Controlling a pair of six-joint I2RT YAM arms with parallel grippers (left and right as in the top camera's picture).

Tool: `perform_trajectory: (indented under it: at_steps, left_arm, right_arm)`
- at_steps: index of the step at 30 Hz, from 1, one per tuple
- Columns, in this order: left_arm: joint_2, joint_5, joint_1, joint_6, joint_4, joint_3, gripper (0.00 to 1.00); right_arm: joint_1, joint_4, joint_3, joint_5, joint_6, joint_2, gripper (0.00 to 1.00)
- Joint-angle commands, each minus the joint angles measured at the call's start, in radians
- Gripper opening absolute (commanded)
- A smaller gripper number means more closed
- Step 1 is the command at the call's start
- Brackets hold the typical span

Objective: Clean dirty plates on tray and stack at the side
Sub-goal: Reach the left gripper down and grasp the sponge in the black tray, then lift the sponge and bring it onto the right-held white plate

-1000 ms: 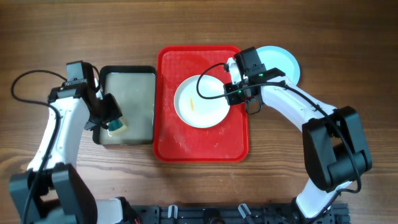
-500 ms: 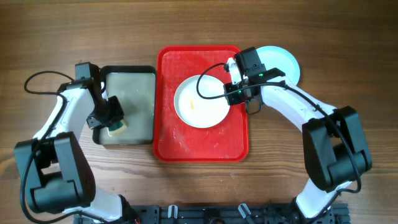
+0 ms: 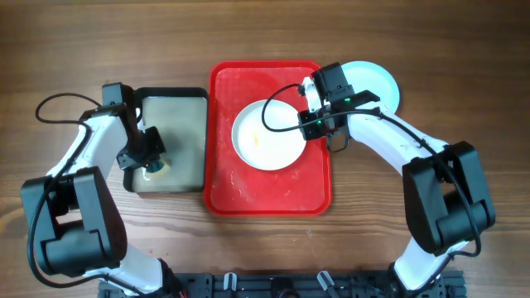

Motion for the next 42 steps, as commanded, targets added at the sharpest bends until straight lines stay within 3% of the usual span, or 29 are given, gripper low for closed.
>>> perform_trajectory:
  at_steps: [1,8,15,19,25,27,30,35,38,42]
  left_arm:
    - [0.005,0.016,-0.005,0.003,0.002,-0.003,0.04]
    - [-0.054,0.106,-0.005,0.053,-0.016,0.084,0.04]
    - [-0.274,0.12,-0.021,0.09,-0.017,0.135,0.04]
    - [-0.311,0.119,-0.088,0.193,-0.022,0.135,0.04]
    - [-0.308,-0.06,-0.203,0.169,-0.023,0.134,0.04]
    - [-0.308,-0.06,-0.204,0.133,-0.023,0.133,0.04]
    - [-0.308,-0.055,-0.205,0.124,-0.03,0.133,0.04]
    - [-0.308,-0.052,-0.205,0.124,-0.052,0.132,0.04]
    - [-0.307,-0.059,-0.205,0.125,-0.04,0.129,0.04]
    - [-0.308,-0.164,-0.205,0.125,0.022,0.13,0.04]
  right_arm:
    - [0.002,0.002,-0.013,-0.018,-0.02,-0.007,0.28]
    - [0.002,0.003,-0.013,-0.018,-0.02,-0.007,0.38]
    - [0.002,0.007,-0.013,-0.019,-0.02,-0.007,0.44]
    - [0.002,0.018,-0.013,-0.022,-0.02,-0.007,0.45]
    - [0.002,0.018,-0.013,-0.022,-0.021,-0.007,0.48]
    - [0.002,0.018,-0.013,-0.022,-0.02,-0.007,0.44]
    - [0.002,0.018,-0.013,-0.022,-0.017,-0.003,0.25]
    - [0.002,0.029,-0.013,-0.022,-0.008,0.045,0.24]
    - [0.002,0.05,-0.013,-0.029,0.009,0.043,0.04]
    - [0.002,0.051,-0.013,-0.061,0.009,0.043,0.04]
